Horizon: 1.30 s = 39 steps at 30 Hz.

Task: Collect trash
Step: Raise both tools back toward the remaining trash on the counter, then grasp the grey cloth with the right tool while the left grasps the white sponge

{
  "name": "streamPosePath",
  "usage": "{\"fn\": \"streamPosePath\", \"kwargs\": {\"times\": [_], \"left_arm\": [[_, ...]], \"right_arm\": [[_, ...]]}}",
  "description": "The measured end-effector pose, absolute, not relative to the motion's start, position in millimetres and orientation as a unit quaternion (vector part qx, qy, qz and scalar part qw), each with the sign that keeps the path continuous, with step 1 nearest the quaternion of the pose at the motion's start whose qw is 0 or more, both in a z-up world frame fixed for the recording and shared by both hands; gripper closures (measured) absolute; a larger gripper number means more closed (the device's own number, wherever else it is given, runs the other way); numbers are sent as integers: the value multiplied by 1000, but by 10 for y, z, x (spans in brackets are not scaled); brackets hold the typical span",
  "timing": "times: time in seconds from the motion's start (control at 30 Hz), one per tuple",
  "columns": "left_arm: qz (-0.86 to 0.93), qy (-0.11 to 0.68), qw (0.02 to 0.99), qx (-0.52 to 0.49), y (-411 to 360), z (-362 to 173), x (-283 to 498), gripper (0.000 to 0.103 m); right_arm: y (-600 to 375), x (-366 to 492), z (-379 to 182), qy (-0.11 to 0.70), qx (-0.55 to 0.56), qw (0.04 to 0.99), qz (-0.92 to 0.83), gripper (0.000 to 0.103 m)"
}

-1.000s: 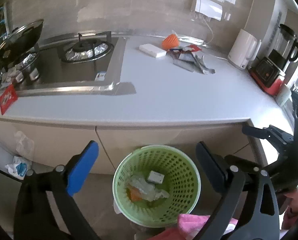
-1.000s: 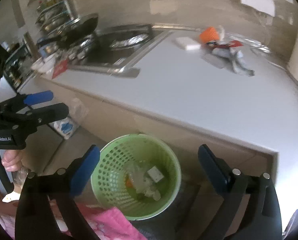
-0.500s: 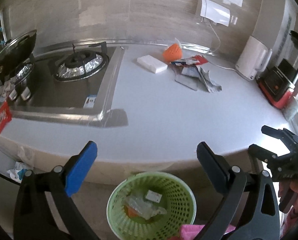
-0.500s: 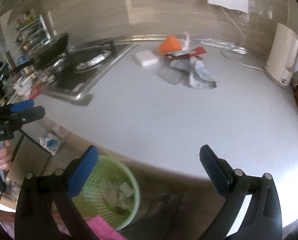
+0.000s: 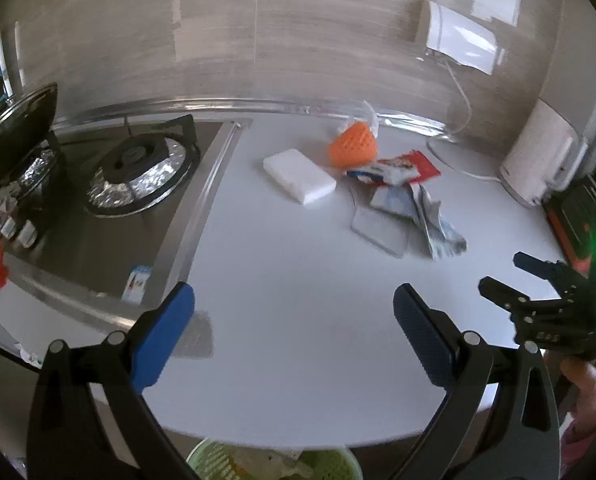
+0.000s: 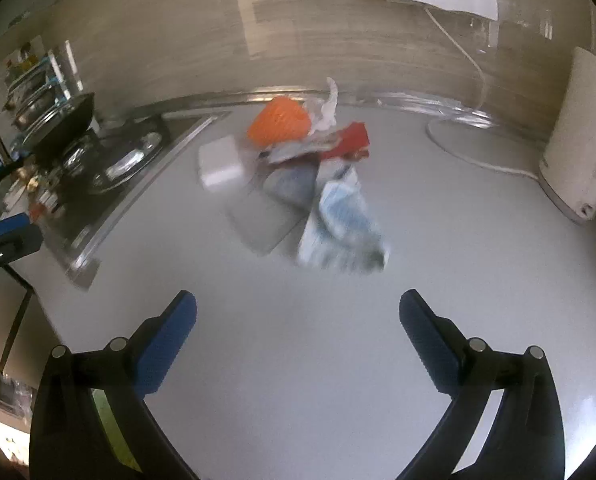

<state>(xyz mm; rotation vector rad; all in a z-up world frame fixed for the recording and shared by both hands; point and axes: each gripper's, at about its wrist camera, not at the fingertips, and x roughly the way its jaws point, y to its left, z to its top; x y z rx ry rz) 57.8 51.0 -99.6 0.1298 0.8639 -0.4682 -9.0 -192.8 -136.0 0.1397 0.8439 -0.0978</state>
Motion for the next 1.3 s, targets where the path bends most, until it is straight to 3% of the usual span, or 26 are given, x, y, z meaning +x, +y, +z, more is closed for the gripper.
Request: {"fn": "streamPosePath", "kwargs": {"times": [0.33,0.47,0.67,0.73,0.77,0.83,0.93,1.07,1.3], "left_arm": [[-186,428,882,66,16,-1130,1077,8],[-172,440,879,70,-128,-1230,1313,8],[-148,464,872,46,-283,-1383,1721,8],[-142,469,871,44,-343,-1424,1834,8],[-137,471,871,44,-388,-1451,1904,8],[-127,476,869,43,-443,-1496,2011,8],[-109,485,867,30,-502,-1573,2174,8],[-82,495,865,17,-580,-1684,2389,8],[-34,526,850,-2,-680,-1920,2717,8]], "right_arm": [[-2410,737,-1699,413,95,905,-39,3],[-2544,973,-1837,428,110,896,-35,10],[-2581,1120,-1966,441,110,891,-13,30],[-2603,1116,-1963,441,122,889,7,46],[-2611,1112,-1957,441,127,888,12,49],[-2621,1093,-1936,440,124,889,15,67],[-2665,1018,-1890,437,128,890,27,81],[-2753,886,-1806,424,138,894,33,87],[-2848,620,-1677,414,143,899,32,88]]}}
